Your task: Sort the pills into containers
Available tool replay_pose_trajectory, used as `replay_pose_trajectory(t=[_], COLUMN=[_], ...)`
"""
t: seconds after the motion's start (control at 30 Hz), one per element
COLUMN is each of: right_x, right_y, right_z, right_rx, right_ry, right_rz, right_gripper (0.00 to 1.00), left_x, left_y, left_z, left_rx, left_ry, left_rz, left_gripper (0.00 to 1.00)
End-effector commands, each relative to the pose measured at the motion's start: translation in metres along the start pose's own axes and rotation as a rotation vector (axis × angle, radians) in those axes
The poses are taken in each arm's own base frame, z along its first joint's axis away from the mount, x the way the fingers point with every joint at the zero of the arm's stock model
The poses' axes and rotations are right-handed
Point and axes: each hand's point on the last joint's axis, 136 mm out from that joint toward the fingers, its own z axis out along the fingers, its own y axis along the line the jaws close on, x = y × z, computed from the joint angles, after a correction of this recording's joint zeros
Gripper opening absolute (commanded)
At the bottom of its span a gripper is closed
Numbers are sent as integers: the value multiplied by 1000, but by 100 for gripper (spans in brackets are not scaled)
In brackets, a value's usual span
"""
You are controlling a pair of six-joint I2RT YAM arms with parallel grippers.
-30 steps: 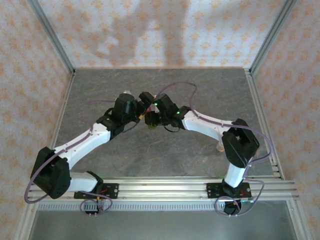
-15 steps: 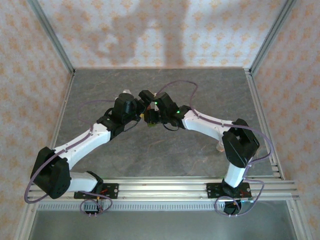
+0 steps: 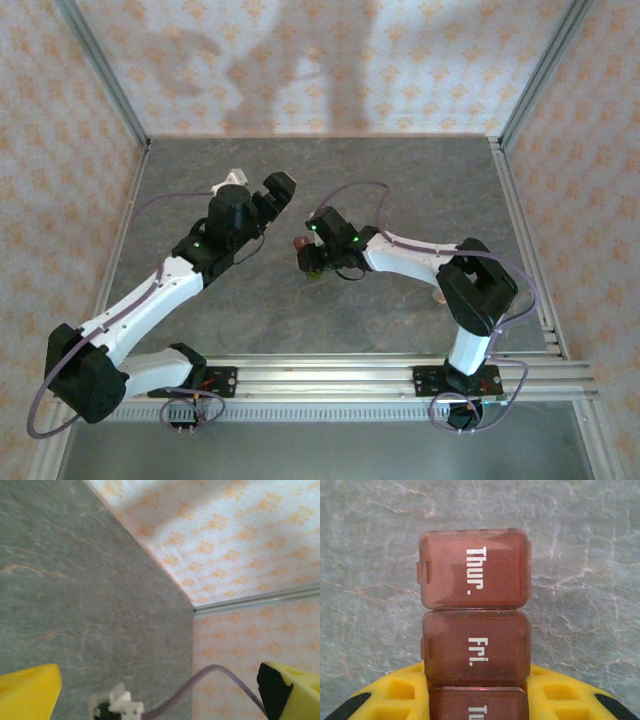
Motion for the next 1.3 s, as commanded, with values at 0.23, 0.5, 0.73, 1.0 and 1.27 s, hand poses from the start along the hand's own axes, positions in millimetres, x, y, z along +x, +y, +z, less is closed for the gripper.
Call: replay_pose_trajectory(t=[0.23, 0.5, 0.73, 1.0, 1.27], right_x=[21, 34, 36, 30, -1], right_y=[-35, -46, -52, -48, -50], right_z=[5, 25, 27, 7, -42], right_rx=[170, 199, 220, 170, 14], right_ry=[162, 269, 284, 217, -23], right_rz=[-337, -416, -428, -344, -68], right_gripper=[19, 26, 42, 70, 83], left_x=[-1, 5, 8, 11, 9], left_y=[65, 82, 84, 84, 77], left_z=[-11, -6, -1, 0, 0], left_rx=[-149, -157, -143, -116, -97], left_ry=[-16, 1, 15, 22, 29], left_rz=[78, 86, 90, 81, 111], left_gripper=[100, 100, 100, 100, 100])
